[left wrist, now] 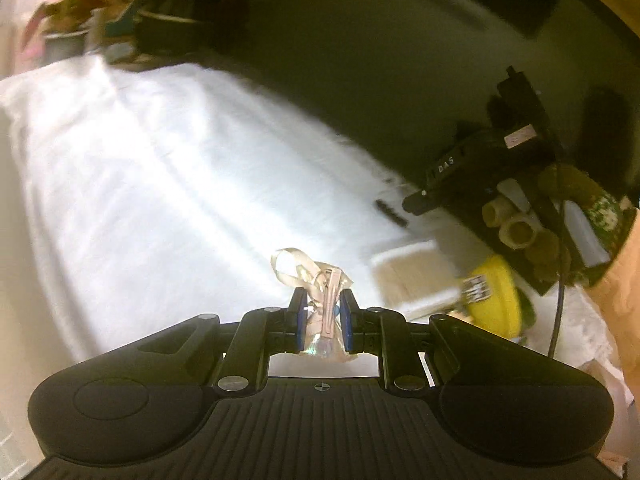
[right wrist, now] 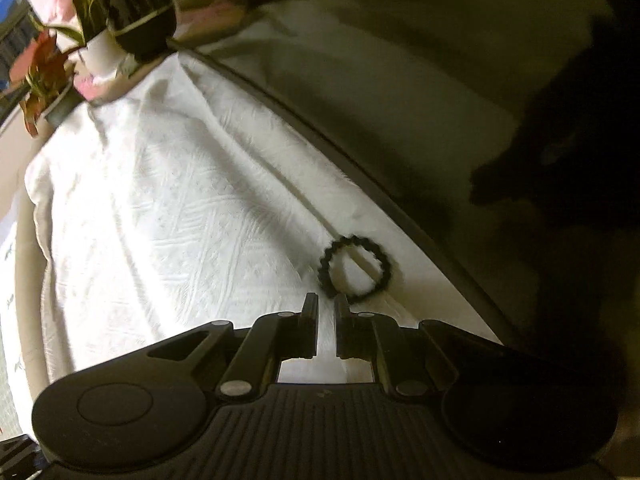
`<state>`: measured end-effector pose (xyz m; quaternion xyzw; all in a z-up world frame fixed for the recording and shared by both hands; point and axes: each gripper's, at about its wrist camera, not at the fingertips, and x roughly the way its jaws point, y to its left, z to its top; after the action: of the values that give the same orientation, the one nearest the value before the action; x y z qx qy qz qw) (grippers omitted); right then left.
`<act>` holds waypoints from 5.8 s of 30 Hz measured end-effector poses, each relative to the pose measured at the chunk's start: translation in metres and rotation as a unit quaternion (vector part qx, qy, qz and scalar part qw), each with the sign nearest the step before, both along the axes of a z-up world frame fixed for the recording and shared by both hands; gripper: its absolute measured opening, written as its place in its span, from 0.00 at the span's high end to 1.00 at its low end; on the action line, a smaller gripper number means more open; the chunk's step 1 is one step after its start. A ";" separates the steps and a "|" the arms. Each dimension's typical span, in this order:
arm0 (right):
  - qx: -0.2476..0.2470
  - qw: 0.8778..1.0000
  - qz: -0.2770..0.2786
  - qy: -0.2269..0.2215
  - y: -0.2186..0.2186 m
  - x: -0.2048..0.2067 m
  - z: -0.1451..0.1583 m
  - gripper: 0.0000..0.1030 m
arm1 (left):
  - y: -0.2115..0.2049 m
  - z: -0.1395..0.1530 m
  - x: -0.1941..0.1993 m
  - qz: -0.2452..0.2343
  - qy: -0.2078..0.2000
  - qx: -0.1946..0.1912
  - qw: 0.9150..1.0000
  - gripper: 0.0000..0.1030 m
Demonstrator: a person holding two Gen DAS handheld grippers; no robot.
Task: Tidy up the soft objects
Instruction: 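Grasp the black beaded bracelet with the right gripper while the left holds the bow clip, then lower the bow clip and bracelet into the pink box and open both grippers, then move the left gripper to the beige oval zippered pouch, then grasp the beige pouch with the left gripper while the right grasps the pink scrunchie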
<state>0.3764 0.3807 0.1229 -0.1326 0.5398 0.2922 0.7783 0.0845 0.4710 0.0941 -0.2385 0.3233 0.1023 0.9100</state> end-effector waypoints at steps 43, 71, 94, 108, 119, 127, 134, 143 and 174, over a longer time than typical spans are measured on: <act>0.052 0.967 -0.167 -0.185 -0.379 -0.194 0.186 0.93 | -0.269 0.077 0.111 -0.338 -0.081 -0.001 0.938 0.81; 0.003 0.940 -0.282 -0.190 -0.472 -0.318 0.026 0.33 | -0.252 0.017 0.086 -0.259 -0.073 0.032 0.963 0.79; 0.004 0.975 -0.114 -0.192 -0.283 -0.281 -0.028 0.80 | -0.182 -0.081 0.024 -0.298 0.028 -0.065 0.952 0.79; -0.009 0.983 -0.129 -0.130 -0.270 -0.237 -0.081 0.90 | -0.155 -0.115 0.048 -0.190 0.001 -0.219 0.957 0.64; 0.030 0.985 -0.116 -0.123 -0.283 -0.246 -0.080 0.91 | -0.185 -0.110 0.080 -0.228 0.028 -0.194 0.954 0.29; 0.043 0.986 -0.099 -0.124 -0.297 -0.270 -0.073 0.93 | -0.196 -0.103 0.059 -0.243 0.039 -0.196 0.949 0.28; 0.053 0.986 -0.094 -0.129 -0.301 -0.283 -0.071 0.93 | -0.194 -0.102 0.027 -0.263 0.048 -0.216 0.939 0.29; 0.033 0.986 -0.078 -0.144 -0.300 -0.294 -0.067 0.94 | -0.211 -0.105 0.041 -0.234 0.050 -0.182 0.954 0.30; 0.037 0.983 -0.087 -0.160 -0.321 -0.305 -0.068 0.95 | -0.193 -0.101 0.033 -0.263 0.014 -0.263 0.928 0.58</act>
<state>0.0716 0.0592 0.0550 -0.1007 0.4067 0.2183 0.8813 0.1178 0.2777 -0.0067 -0.3743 0.4028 -0.2261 0.8041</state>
